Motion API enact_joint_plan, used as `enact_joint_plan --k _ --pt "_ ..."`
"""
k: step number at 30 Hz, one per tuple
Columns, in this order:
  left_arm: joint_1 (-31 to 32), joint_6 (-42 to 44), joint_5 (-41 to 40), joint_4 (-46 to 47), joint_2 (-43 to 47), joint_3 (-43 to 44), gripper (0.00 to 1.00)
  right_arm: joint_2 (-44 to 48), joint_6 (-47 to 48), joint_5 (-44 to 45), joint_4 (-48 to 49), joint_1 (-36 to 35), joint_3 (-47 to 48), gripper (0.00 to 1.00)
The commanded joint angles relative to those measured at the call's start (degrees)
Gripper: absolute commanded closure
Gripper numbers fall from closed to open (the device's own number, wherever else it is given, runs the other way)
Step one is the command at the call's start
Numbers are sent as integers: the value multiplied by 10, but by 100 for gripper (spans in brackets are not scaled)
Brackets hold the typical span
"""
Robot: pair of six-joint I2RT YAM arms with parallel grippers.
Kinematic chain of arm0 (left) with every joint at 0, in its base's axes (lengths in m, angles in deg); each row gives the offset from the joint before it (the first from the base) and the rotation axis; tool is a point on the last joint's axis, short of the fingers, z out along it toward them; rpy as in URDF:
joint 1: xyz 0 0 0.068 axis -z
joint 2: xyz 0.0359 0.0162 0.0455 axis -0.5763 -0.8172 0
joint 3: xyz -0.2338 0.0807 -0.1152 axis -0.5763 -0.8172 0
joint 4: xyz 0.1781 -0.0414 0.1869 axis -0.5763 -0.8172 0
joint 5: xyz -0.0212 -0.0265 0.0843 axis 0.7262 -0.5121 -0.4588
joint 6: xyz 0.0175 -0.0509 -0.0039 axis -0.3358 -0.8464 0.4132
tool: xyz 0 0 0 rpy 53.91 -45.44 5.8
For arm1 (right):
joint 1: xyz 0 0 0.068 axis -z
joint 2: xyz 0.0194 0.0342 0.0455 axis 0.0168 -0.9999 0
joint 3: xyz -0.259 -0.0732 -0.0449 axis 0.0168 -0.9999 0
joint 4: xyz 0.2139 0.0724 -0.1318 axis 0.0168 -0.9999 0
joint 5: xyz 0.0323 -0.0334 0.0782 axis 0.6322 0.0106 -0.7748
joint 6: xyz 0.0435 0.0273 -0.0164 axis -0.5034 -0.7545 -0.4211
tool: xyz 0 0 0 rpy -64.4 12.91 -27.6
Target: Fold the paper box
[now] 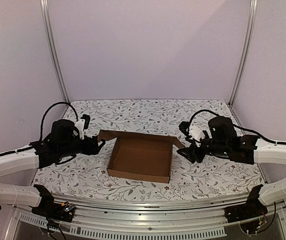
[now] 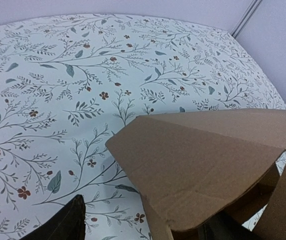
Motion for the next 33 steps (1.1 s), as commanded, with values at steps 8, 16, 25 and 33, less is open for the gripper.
enact_joint_plan --k 8,16,25,33 --pt "3 6 3 -2 -5 19 26 5 1 -6 13 -3 -11 63" --pt "3 4 1 -5 -7 22 26 23 0 4 15 -2 -27 76" --pt "3 3 2 -9 -11 25 26 41 -8 4 40 -3 -37 79" --pt "3 0 2 -12 -13 25 26 37 -2 4 41 -3 -32 80"
